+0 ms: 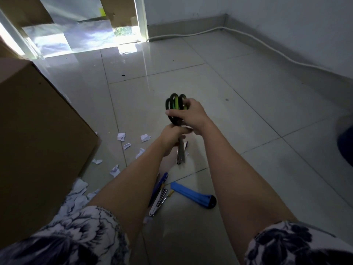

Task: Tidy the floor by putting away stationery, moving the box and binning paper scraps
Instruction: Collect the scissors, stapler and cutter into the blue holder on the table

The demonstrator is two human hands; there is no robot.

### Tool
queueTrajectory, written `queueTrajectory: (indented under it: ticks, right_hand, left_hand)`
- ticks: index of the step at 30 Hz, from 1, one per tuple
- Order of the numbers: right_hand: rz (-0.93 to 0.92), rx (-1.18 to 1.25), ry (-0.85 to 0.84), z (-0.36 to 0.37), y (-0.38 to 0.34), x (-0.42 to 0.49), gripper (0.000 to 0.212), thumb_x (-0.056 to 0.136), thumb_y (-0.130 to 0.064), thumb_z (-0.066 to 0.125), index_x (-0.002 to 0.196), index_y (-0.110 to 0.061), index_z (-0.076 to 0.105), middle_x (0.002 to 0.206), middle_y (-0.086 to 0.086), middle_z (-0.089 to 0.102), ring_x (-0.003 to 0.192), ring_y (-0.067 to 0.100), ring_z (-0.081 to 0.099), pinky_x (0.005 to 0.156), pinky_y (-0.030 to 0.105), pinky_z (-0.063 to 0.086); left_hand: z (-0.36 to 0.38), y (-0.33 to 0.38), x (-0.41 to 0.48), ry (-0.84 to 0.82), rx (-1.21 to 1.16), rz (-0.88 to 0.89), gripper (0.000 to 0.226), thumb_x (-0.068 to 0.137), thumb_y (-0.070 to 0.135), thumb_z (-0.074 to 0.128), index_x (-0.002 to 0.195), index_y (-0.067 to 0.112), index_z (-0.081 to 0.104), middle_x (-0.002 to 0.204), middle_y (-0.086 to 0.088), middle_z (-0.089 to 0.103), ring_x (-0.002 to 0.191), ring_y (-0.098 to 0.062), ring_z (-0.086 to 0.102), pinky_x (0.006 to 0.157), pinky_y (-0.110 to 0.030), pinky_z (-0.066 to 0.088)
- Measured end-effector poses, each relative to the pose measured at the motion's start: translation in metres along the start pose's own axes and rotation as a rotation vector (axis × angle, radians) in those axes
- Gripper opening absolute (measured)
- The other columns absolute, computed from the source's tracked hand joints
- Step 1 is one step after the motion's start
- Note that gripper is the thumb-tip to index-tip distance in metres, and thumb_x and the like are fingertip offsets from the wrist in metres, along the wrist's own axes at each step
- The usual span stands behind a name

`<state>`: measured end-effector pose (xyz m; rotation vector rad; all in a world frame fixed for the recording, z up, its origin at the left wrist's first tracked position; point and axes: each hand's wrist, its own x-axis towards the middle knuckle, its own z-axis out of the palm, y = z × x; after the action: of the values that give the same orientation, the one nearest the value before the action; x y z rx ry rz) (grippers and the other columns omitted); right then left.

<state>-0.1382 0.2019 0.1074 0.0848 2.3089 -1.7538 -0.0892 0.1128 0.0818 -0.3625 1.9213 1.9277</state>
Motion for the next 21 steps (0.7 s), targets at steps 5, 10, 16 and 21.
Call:
queueTrajectory:
  ticks: [5, 10, 16, 21]
  right_hand:
    - [0.063, -0.056, -0.118, 0.022, -0.005, -0.013, 0.065, 0.063, -0.035, 0.086, 0.112, -0.009, 0.052, 0.116, 0.012, 0.059, 0.108, 0.025, 0.059, 0.093, 0.04, 0.052]
    - [0.099, -0.234, -0.154, 0.041, 0.01, -0.029, 0.04, 0.092, -0.044, 0.052, 0.075, -0.008, 0.055, 0.075, 0.011, 0.056, 0.065, 0.026, 0.051, 0.067, 0.034, 0.047]
    - [0.259, -0.85, -0.601, 0.056, 0.065, -0.052, 0.035, 0.086, -0.004, 0.062, 0.121, -0.005, 0.061, 0.118, 0.012, 0.06, 0.106, 0.029, 0.061, 0.094, 0.042, 0.052]
    - [0.256, -1.13, -0.623, 0.062, 0.086, -0.061, 0.036, 0.094, -0.019, 0.055, 0.125, -0.002, 0.053, 0.124, 0.014, 0.053, 0.113, 0.026, 0.053, 0.095, 0.028, 0.043]
  left_hand:
    - [-0.023, -0.007, -0.006, 0.144, -0.132, -0.046, 0.014, 0.09, 0.01, 0.046, 0.1, 0.003, 0.053, 0.057, -0.003, 0.039, 0.046, -0.015, 0.038, 0.046, -0.024, 0.039]
    - [-0.061, -0.029, -0.017, 0.294, 0.036, -0.237, 0.02, 0.092, 0.015, 0.05, 0.073, 0.011, 0.05, 0.054, 0.001, 0.031, 0.042, -0.011, 0.025, 0.034, -0.017, 0.024]
    - [-0.101, -0.049, -0.034, 0.251, 0.209, -0.438, 0.031, 0.093, 0.016, 0.051, 0.063, 0.014, 0.042, 0.052, 0.001, 0.033, 0.032, -0.009, 0.026, 0.029, -0.014, 0.022]
    - [-0.107, -0.053, -0.039, 0.203, 0.347, -0.483, 0.026, 0.09, 0.008, 0.054, 0.067, 0.011, 0.043, 0.056, -0.003, 0.037, 0.042, -0.011, 0.028, 0.028, -0.013, 0.025]
